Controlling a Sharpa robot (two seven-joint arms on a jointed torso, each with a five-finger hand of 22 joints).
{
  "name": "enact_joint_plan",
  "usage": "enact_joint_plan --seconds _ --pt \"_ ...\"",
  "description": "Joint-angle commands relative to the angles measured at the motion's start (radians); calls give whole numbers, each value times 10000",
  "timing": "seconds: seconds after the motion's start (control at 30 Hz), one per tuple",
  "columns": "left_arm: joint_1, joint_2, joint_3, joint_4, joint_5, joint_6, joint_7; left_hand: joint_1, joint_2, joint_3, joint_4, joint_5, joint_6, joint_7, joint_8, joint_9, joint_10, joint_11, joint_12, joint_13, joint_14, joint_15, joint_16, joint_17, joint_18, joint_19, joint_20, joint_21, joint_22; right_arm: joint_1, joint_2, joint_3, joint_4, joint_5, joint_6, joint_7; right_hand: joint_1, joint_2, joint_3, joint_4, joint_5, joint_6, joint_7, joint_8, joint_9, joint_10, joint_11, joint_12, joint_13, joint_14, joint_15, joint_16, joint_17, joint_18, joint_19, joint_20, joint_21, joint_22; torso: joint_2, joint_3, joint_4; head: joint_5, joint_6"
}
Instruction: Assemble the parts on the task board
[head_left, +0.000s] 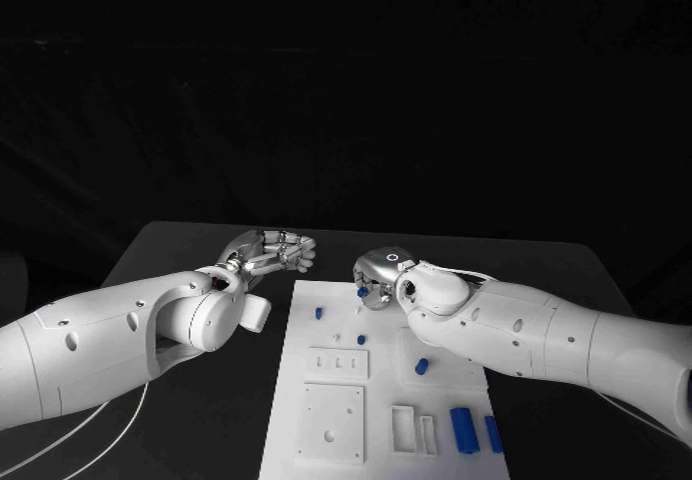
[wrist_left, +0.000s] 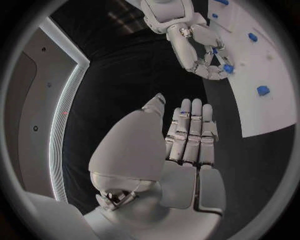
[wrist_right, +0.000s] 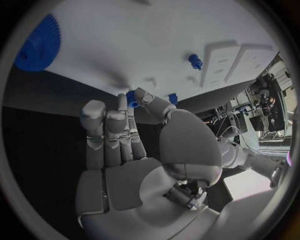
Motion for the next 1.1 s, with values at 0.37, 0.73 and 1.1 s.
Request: enact_joint_plan --seconds 0.37,0.73,1.1 --pt "15 46 10 -13 -51 180 44 122 6 -89 5 5 28 36 -44 -15 -6 43 59 -14 -75 -16 53 -22 193 18 4 38 194 -20 72 -12 -108 -97 322 -59 5 -111 54 -17 28 -40 37 -4 38 -16 33 -42 33 -321 -219 -62 -63 1481 -75 -1 35 187 23 -11 -7 18 -16" --pt "15 35 10 -12 -50 198 26 126 5 -103 15 2 21 39 -50 -21 -10 45 60 -18 -78 -15 61 -28 193 20 5 39 193 -19 88 -16 -207 531 347 224 -399 -832 -308 278 43 -961 437 -602 -175 -1146 491 -760 -270 -324 185 -153 -217 1478 -151 137 -96 76 33 -15 -17 25 -2" --pt "15 -6 10 -22 -50 193 8 138 10 -114 21 4 14 42 -56 -28 -17 48 60 -24 -84 -14 67 -35 195 25 5 41 193 -17 -236 -16 67 865 -16 499 -433 -1264 -885 583 107 -1524 656 -936 -434 -2296 883 -726 -1338 -386 604 -98 -382 1481 -126 262 -384 -130 45 -15 -17 59 1"
